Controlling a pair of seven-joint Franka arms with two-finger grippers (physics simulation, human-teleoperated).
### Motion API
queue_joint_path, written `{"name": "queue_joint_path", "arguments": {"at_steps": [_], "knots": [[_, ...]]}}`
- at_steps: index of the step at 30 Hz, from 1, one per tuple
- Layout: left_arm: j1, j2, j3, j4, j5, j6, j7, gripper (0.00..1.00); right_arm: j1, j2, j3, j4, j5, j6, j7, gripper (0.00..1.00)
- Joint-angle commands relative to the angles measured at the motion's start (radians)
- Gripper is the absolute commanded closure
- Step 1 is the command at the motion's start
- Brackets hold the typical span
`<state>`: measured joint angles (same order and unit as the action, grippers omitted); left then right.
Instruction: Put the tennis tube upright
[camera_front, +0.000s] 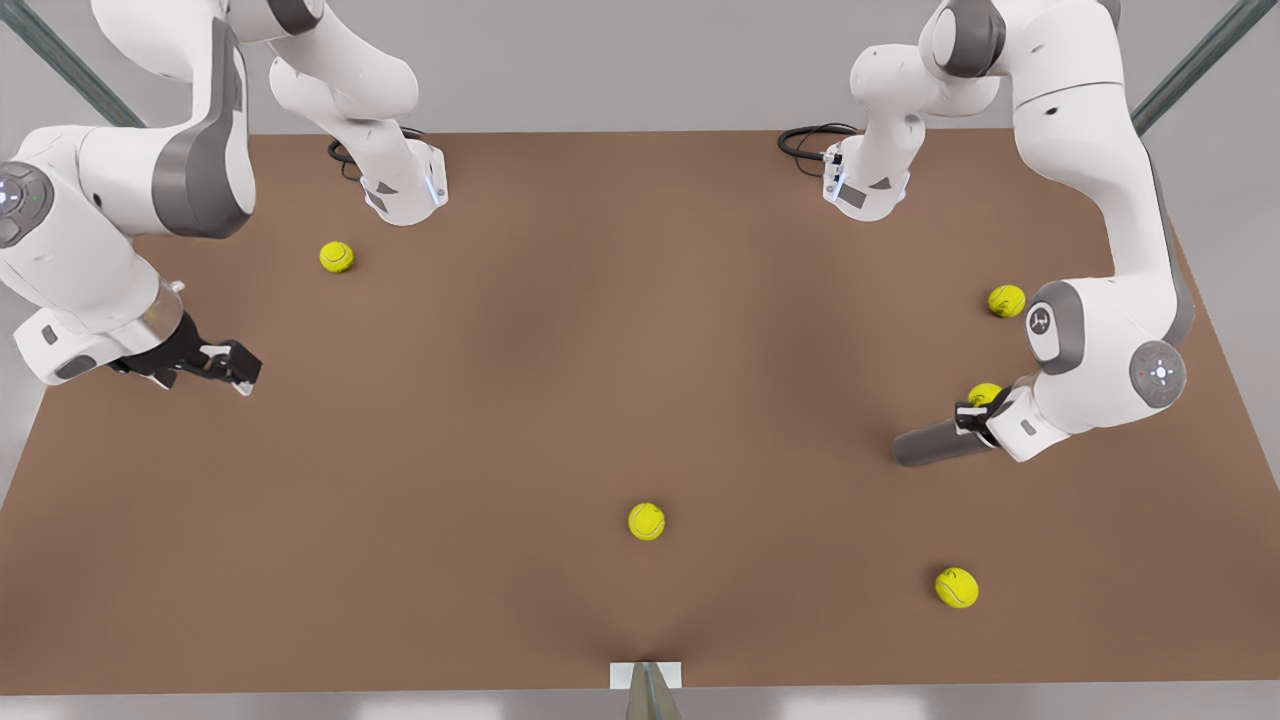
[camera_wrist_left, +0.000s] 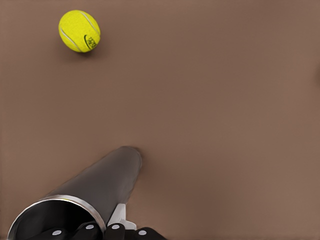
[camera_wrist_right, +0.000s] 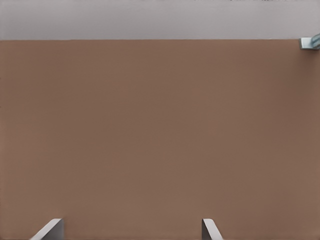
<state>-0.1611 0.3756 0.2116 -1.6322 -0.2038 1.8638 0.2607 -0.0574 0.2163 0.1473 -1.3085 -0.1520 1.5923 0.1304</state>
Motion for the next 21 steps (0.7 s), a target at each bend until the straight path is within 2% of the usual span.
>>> {"name": "queue_joint_path", "arguments": {"at_steps": [1,7,8,9,10,11,21], "knots": [[0.000,0.002,0.000,0.000,0.004,0.000,0.000,0.79,-0.004,0.000,0.000,0.000,0.000,0.000,0.000,0.00],[0.002,0.009,0.000,-0.002,0.021,-0.003,-0.008,0.79,-0.035,-0.001,-0.002,0.003,0.000,0.006,-0.008,0.00],[0.002,0.009,0.000,-0.002,0.021,-0.005,-0.008,0.75,-0.035,-0.001,-0.002,0.003,-0.001,0.006,-0.005,0.00],[0.000,0.009,0.000,-0.002,0.021,-0.005,-0.038,0.39,-0.035,-0.001,-0.002,0.003,-0.001,0.006,-0.005,0.00],[0.000,0.009,0.000,-0.002,0.038,-0.005,-0.043,0.12,-0.035,-0.001,-0.002,0.003,-0.001,0.006,-0.005,0.00],[0.000,0.009,0.000,-0.002,0.038,-0.005,-0.043,0.00,-0.035,-0.001,-0.002,0.003,-0.001,0.006,-0.005,0.00],[-0.005,0.002,0.000,0.000,0.040,-0.031,-0.057,0.00,-0.035,-0.001,-0.002,0.003,-0.001,0.006,-0.005,0.00]]}}
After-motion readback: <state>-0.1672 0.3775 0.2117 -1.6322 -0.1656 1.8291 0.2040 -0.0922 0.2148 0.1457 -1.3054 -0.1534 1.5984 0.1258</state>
